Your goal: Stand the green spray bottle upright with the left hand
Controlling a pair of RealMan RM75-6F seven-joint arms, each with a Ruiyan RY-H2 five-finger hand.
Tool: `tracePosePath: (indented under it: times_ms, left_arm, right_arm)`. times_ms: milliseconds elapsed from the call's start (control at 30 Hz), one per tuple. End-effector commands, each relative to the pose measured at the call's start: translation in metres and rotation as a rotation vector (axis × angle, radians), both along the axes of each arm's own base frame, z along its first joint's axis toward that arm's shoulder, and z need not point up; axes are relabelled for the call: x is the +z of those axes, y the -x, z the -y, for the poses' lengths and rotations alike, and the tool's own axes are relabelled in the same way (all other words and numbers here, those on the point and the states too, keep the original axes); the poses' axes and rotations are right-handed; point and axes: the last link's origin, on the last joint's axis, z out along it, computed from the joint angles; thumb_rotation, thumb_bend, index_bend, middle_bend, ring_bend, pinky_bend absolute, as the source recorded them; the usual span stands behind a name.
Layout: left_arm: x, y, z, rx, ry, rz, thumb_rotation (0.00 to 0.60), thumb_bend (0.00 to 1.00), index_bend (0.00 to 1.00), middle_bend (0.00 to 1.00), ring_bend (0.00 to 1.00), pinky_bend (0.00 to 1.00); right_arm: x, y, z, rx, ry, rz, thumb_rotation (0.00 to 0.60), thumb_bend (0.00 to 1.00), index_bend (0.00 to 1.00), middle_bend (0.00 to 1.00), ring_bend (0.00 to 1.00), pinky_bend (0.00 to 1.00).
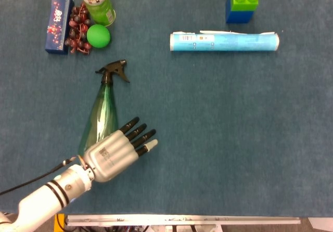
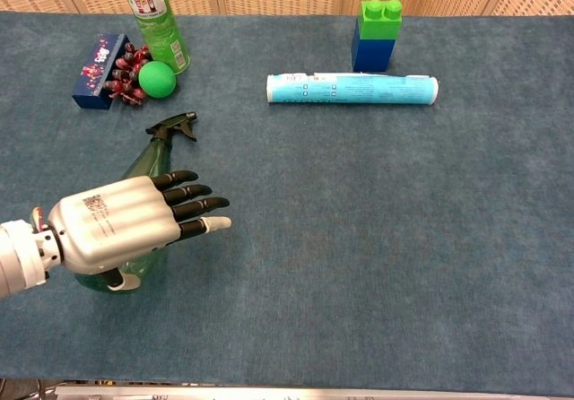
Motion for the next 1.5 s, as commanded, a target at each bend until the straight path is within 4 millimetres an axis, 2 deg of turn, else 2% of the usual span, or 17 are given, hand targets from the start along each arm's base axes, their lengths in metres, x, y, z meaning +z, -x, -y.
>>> tracePosePath:
  times_ms: [33,500,800,900,1067,1300,1500]
  left_arm:
    - [0.004,0.003,0.002,-0.007,0.006,-0.021,0.6,0.0,0.0,0.0,0.0,0.02]
    - [0.022,0.018,0.0,-0.002,-0.066,-0.096,0.6,0.0,0.0,0.0,0.0,0.02]
    - [0.035,0.032,-0.004,0.031,-0.119,-0.139,0.6,0.0,0.0,0.0,0.0,0.02]
    - [0.044,0.041,-0.006,0.072,-0.152,-0.16,0.6,0.0,0.0,0.0,0.0,0.02]
    - [0.053,0.037,-0.003,0.11,-0.167,-0.139,0.6,0.0,0.0,0.0,0.0,0.02]
    - [0.066,0.034,-0.003,0.27,-0.201,-0.039,0.6,0.0,0.0,0.0,0.0,0.03]
    - [0.073,0.033,0.002,0.472,-0.21,0.048,0.6,0.0,0.01,0.0,0.0,0.03]
  right_arm:
    - [0.0,0.0,0.0,-0.001,0.001,0.0,0.6,0.1,0.48,0.34,0.26,0.36]
    - [0.0,0.0,0.0,-0.001,0.0,-0.001,0.6,0.1,0.48,0.34,0.25,0.36]
    - [0.0,0.0,0.0,-0.003,-0.001,0.0,0.6,0.1,0.48,0.34,0.25,0.36]
    - [0.0,0.0,0.0,-0.004,0.0,0.001,0.6,0.1,0.48,0.34,0.25,0.36]
    - [-0.001,0.0,0.001,-0.006,-0.004,0.0,0.6,0.1,0.48,0.34,0.25,0.36]
    - [0.001,0.001,0.001,-0.006,0.0,0.005,0.6,0.1,0.48,0.34,0.25,0.36]
    - [0.0,0.002,0.002,-0.009,-0.005,0.005,0.6,0.1,0.48,0.34,0.26,0.36]
